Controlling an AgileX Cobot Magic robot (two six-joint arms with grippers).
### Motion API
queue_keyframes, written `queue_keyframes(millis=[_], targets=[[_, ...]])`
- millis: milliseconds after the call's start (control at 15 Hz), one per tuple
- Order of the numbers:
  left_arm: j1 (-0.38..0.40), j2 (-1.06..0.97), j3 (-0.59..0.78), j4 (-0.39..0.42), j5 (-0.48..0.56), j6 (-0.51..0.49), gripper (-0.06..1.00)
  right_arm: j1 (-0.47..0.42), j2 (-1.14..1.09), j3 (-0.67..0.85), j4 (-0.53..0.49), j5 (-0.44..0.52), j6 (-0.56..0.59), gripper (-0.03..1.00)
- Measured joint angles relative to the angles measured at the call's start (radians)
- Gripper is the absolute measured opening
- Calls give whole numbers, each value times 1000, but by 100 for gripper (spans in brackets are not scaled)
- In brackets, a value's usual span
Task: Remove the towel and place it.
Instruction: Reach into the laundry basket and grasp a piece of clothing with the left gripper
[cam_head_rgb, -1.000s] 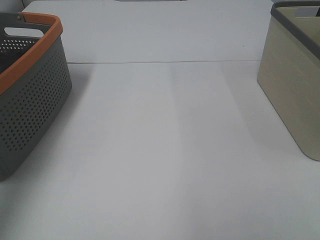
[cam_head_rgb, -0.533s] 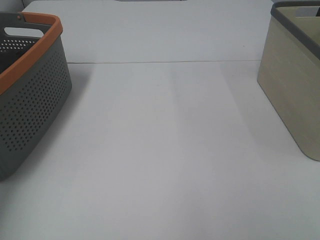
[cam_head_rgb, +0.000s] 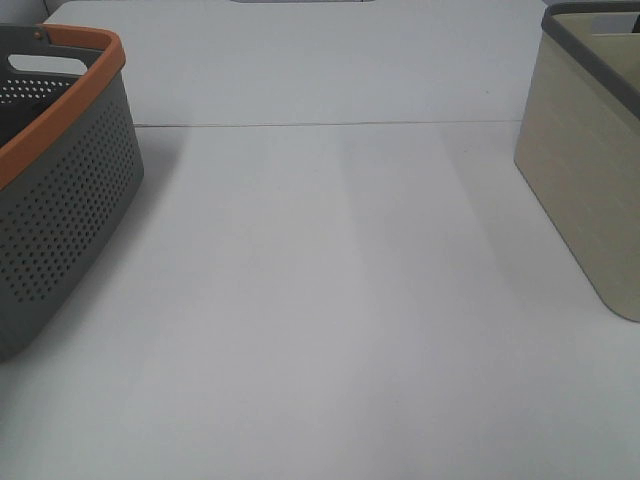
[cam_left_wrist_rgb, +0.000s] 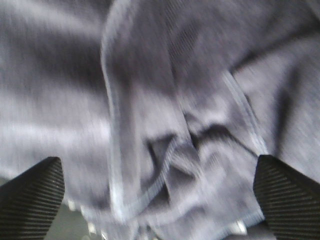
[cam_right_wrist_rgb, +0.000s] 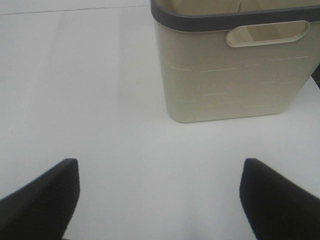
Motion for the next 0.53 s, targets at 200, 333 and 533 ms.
queue_keyframes(millis=[200,333,533], targets=[[0,41,-45,-14,1,1,89,0,0,0,0,0,0,78],[0,46,-62,-39,-1,1,77,0,0,0,0,0,0,78],[0,47,-65,-57,-17,1,53,0,0,0,0,0,0,78]])
